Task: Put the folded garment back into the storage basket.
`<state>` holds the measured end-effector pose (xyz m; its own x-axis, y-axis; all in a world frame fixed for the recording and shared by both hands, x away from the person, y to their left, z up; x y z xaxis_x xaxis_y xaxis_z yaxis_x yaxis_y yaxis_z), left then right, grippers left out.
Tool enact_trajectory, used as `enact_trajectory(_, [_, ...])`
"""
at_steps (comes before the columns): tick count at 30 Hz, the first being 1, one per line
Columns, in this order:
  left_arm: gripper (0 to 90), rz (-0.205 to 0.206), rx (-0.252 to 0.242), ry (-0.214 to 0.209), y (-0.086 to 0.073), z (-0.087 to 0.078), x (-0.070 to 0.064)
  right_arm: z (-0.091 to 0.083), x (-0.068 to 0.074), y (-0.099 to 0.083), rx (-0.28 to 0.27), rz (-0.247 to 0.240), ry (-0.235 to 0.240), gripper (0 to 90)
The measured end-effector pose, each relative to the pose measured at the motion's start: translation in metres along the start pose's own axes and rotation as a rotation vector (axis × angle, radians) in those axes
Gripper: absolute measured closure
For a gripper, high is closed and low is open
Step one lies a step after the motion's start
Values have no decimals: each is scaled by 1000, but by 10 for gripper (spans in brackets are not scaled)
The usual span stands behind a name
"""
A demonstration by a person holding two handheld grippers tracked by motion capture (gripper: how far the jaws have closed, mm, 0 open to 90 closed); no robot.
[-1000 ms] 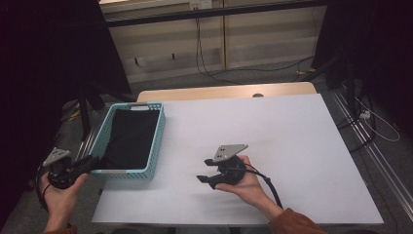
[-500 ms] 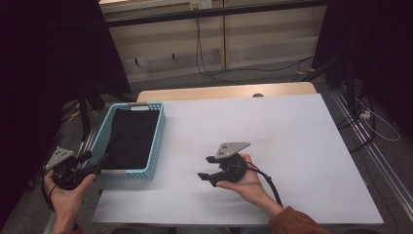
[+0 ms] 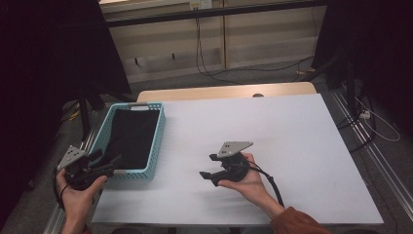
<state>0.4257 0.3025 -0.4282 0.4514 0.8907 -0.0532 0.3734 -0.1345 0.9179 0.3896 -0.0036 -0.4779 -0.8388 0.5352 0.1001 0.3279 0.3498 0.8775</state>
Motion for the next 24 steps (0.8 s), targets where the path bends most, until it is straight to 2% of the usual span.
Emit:
enact_trajectory(5, [97,13,-6,-16,1,6,-11,-2,-4,1,-9,8,-31,264])
enact_trajectory(7, [82,16,-17,-41,4,8,-17,-4,-6,1,-10,8,-46,257])
enact_trajectory(9, [78,39,-13,-51,5,10,-22,-5,-9,1,-16,11,-65,235])
enact_trajectory(17, [54,50,-39,-88,14,14,-44,-9,-14,2,-35,28,-106,169])
enact_trajectory(19, [46,65,-27,-118,13,15,-51,-11,-15,1,-38,36,-108,133])
enact_trajectory(21, [46,55,-23,-144,13,17,-59,-13,-15,-1,-35,39,-108,95])
enact_trajectory(24, [46,88,-14,-171,12,20,-70,-18,-15,-1,-46,44,-115,80])
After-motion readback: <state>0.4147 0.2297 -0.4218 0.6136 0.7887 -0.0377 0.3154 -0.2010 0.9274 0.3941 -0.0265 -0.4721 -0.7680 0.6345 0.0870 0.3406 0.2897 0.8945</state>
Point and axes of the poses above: each handheld gripper's, and its own axes: z roughly forward along the jaws, y roughly out of its top, x roughly to its left, the point moved 10 cm from there along z, roughly forward along the jaws, and after that the axes turned 1 degree about -x, right-handed, at the moved point
